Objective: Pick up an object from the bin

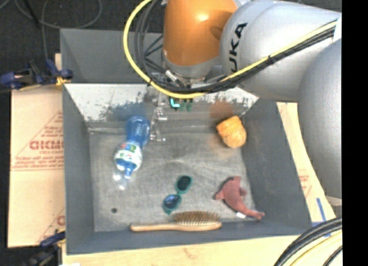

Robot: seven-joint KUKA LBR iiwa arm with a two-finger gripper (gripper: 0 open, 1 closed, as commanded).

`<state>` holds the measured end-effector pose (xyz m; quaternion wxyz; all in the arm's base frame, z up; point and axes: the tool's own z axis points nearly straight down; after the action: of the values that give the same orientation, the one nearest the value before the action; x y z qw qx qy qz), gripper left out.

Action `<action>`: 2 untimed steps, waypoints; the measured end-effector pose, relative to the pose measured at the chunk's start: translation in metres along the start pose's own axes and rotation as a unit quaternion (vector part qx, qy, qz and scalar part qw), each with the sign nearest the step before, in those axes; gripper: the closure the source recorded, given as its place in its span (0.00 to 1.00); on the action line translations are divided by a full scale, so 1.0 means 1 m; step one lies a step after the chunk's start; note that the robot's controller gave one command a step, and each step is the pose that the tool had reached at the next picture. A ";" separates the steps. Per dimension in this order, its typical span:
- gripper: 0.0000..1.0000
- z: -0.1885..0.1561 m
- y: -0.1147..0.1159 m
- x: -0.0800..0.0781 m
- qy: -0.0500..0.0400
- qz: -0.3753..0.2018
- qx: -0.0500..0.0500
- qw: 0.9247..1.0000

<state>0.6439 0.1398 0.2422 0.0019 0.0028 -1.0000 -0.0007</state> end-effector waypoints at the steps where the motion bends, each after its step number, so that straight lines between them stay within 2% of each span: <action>1: 0.00 -0.005 -0.001 -0.001 -0.004 0.001 -0.001 1.000; 2: 0.00 0.046 0.004 0.001 -0.005 -0.089 0.001 0.996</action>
Offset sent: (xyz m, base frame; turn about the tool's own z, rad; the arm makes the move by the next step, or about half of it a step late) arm -0.0091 0.0186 -0.1722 -0.6126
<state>0.6431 0.1439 0.1962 -0.0033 0.0918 -0.9958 0.0003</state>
